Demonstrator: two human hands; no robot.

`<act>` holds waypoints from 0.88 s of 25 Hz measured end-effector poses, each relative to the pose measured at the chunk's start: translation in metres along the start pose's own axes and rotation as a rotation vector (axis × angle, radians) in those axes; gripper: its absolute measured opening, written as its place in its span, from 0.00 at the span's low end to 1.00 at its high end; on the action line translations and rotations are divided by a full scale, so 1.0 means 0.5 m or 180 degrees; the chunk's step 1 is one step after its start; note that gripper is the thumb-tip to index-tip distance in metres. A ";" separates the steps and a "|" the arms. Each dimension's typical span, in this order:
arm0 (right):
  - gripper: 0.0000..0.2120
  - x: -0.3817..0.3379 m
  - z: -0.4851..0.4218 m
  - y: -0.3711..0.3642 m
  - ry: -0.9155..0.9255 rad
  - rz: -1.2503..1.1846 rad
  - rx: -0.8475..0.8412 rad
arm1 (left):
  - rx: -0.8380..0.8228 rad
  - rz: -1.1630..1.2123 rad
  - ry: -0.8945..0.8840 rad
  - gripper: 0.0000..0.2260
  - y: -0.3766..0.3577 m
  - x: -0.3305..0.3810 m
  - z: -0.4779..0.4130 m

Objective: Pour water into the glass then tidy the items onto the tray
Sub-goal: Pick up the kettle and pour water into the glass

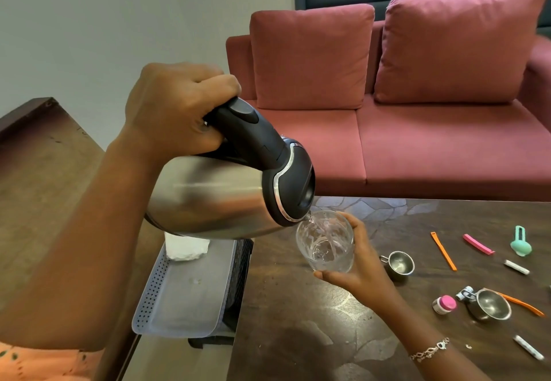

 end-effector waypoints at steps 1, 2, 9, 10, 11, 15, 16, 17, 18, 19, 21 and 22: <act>0.42 0.001 0.000 0.000 0.0005 0.0011 0.0010 | -0.0020 0.0010 0.0001 0.05 -0.001 0.000 0.000; 0.42 0.002 0.001 0.001 0.0001 0.0019 0.0018 | -0.0033 0.0019 0.0004 0.05 -0.002 0.001 0.000; 0.43 0.010 0.003 0.002 -0.0040 0.0045 0.0018 | -0.0022 0.0051 -0.0038 0.05 -0.006 -0.001 0.001; 0.43 0.010 0.003 0.002 -0.0044 0.0042 0.0019 | -0.0021 0.0054 -0.0046 0.05 -0.008 -0.001 0.001; 0.43 0.010 0.003 0.001 -0.0046 0.0042 0.0015 | -0.0023 0.0058 -0.0051 0.05 -0.009 -0.001 0.001; 0.43 0.009 0.002 0.000 -0.0057 0.0060 0.0010 | 0.0042 0.0093 -0.0085 0.04 -0.009 -0.003 -0.001; 0.43 0.009 0.002 0.001 -0.0061 0.0055 0.0018 | 0.0047 0.0100 -0.0097 0.04 -0.009 -0.004 -0.001; 0.43 0.009 0.002 0.001 -0.0063 0.0051 0.0025 | 0.0045 0.0093 -0.0111 0.04 -0.010 -0.003 -0.002; 0.43 0.008 0.003 0.002 -0.0067 0.0059 0.0028 | 0.0044 0.0081 -0.0126 0.04 -0.010 -0.003 -0.003; 0.43 0.009 0.003 0.001 -0.0070 0.0074 0.0028 | 0.0045 0.0081 -0.0137 0.04 -0.010 -0.002 -0.004; 0.43 0.009 0.002 0.000 -0.0071 0.0080 0.0032 | 0.0067 0.0098 -0.0144 0.04 -0.009 -0.002 -0.004; 0.43 0.010 0.002 0.000 -0.0081 0.0077 0.0030 | 0.0076 0.0101 -0.0136 0.05 -0.008 -0.002 -0.004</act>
Point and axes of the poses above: each hand's wrist, its own z-axis away from the middle knuckle, its own y-axis out of the back of the hand, x = y × z, the point moved 8 cm from there along -z, towards the middle knuckle, and after that the axes turned 2 degrees about x, right-handed, at the moved point
